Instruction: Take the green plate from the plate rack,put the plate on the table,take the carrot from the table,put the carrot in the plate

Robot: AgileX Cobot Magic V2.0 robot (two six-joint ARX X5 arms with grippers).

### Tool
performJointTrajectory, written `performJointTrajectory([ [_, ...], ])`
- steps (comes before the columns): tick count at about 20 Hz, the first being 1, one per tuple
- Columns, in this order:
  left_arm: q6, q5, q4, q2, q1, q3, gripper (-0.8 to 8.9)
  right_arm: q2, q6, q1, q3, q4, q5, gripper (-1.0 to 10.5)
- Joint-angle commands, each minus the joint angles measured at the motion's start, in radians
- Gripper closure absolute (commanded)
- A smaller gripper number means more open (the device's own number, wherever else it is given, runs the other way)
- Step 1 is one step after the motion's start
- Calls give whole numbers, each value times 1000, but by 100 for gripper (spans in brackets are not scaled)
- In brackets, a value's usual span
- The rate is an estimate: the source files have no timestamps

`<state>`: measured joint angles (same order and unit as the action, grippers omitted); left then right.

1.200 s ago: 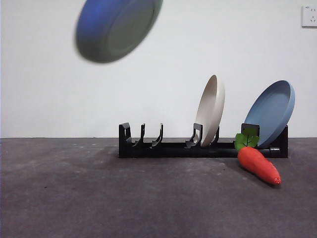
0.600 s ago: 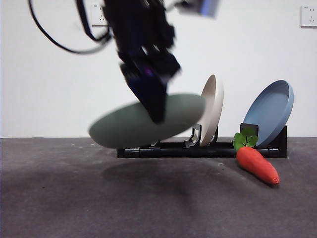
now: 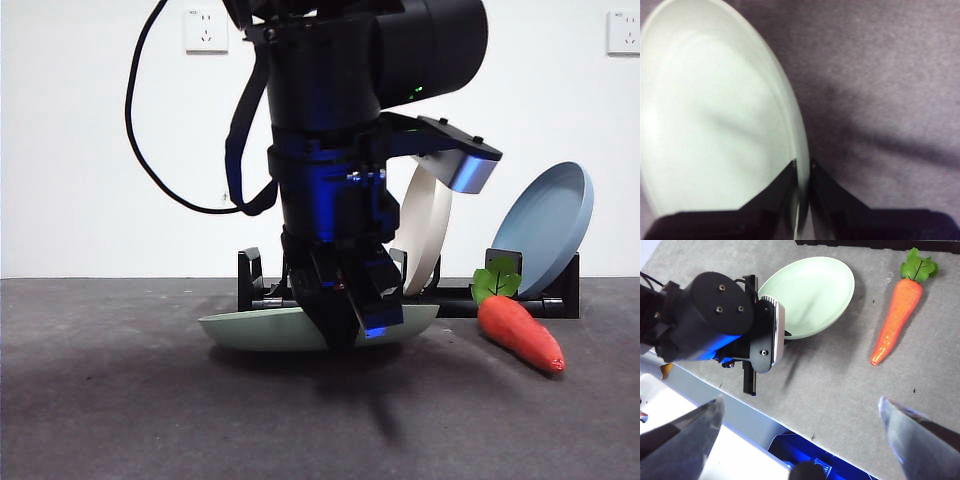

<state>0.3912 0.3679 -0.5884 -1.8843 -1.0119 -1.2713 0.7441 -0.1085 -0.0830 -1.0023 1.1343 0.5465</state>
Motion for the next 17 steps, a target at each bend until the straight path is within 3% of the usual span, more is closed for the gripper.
performJointTrajectory([
  [1, -77, -192, -37, -29, -1, 10, 762, 8, 6, 1, -3, -4, -2, 289],
  [4, -116, -214, -37, -29, -1, 10, 620, 16, 6, 1, -3, -4, -2, 289],
  [11, -138, -212, -42, 13, -1, 0, 615, 24, 7, 1, -3, -5, -2, 289],
  [17, -204, -213, -70, 264, -1, -66, 615, 132, 56, 1, -3, -149, -5, 289],
])
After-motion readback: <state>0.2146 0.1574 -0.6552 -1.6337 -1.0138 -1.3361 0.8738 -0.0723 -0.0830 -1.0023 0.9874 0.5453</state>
